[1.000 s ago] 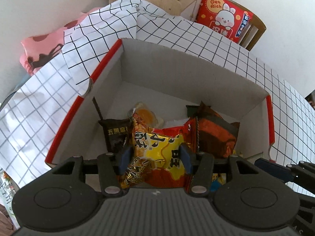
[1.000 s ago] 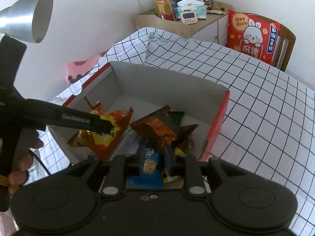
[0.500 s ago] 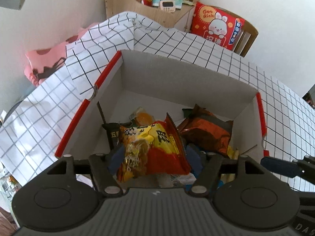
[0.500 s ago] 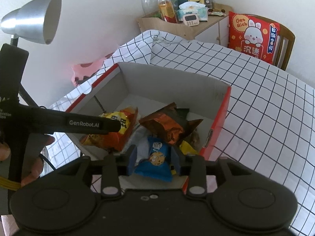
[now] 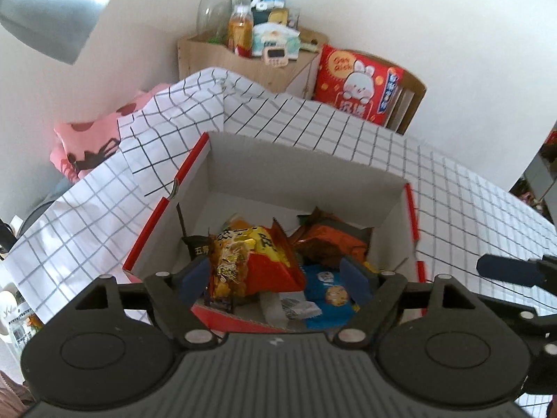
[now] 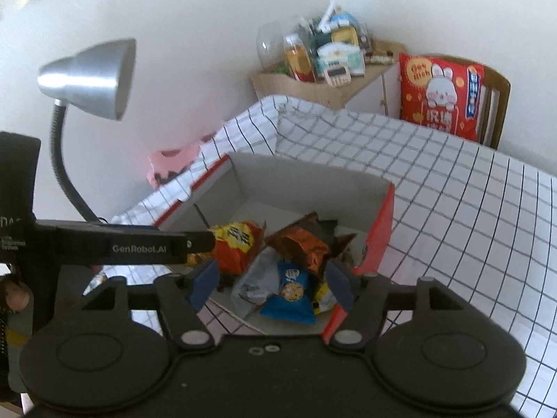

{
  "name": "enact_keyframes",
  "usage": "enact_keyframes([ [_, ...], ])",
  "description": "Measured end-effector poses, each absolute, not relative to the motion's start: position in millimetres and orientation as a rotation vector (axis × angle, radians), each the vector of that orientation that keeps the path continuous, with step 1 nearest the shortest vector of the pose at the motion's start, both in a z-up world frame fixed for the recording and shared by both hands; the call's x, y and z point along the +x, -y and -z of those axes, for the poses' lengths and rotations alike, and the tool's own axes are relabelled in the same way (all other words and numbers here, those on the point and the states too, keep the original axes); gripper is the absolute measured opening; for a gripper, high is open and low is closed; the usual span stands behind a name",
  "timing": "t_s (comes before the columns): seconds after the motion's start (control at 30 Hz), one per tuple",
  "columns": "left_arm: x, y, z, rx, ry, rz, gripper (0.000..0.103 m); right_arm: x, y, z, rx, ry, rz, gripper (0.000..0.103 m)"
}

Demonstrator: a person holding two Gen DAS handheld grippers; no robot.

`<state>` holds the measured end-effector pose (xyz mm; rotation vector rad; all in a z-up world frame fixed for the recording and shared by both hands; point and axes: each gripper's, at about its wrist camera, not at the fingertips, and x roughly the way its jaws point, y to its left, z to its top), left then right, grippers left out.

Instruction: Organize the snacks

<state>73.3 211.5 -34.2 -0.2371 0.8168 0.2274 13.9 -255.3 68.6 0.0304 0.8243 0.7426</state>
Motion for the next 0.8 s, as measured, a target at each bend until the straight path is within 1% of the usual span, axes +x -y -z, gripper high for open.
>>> enact_keyframes([
  [0.07,65,-207,29,-0.228,-0.796,-0.223,0.082,5,260,-76,0.039,-0.790,-0.752,0.081],
  [0.13,57,-203,25,-0.221,-0.778,-0.217,0.086,-2,264,-81,0.051,-0.769,-0.751,0.083],
  [0.23,46,-196,20,-0.213,-0.754,-0.203,0.086,-11,272,-86,0.066,-0.736,-0.743,0.087],
  [0.3,39,-193,16,-0.210,-0.744,-0.191,0.087,-17,278,-88,0.076,-0.716,-0.731,0.094],
  [0.37,34,-189,14,-0.207,-0.737,-0.180,0.088,-22,283,-91,0.084,-0.695,-0.711,0.098],
  [0.43,28,-186,10,-0.209,-0.727,-0.167,0.091,-28,287,-94,0.092,-0.676,-0.708,0.100],
  [0.5,21,-183,7,-0.216,-0.721,-0.152,0.097,-34,290,-95,0.092,-0.663,-0.695,0.100],
  [0.53,19,-181,6,-0.216,-0.720,-0.148,0.101,-37,291,-95,0.093,-0.659,-0.689,0.100],
  [0.8,3,-172,-2,-0.221,-0.705,-0.122,0.102,-57,305,-96,0.130,-0.627,-0.634,0.103],
])
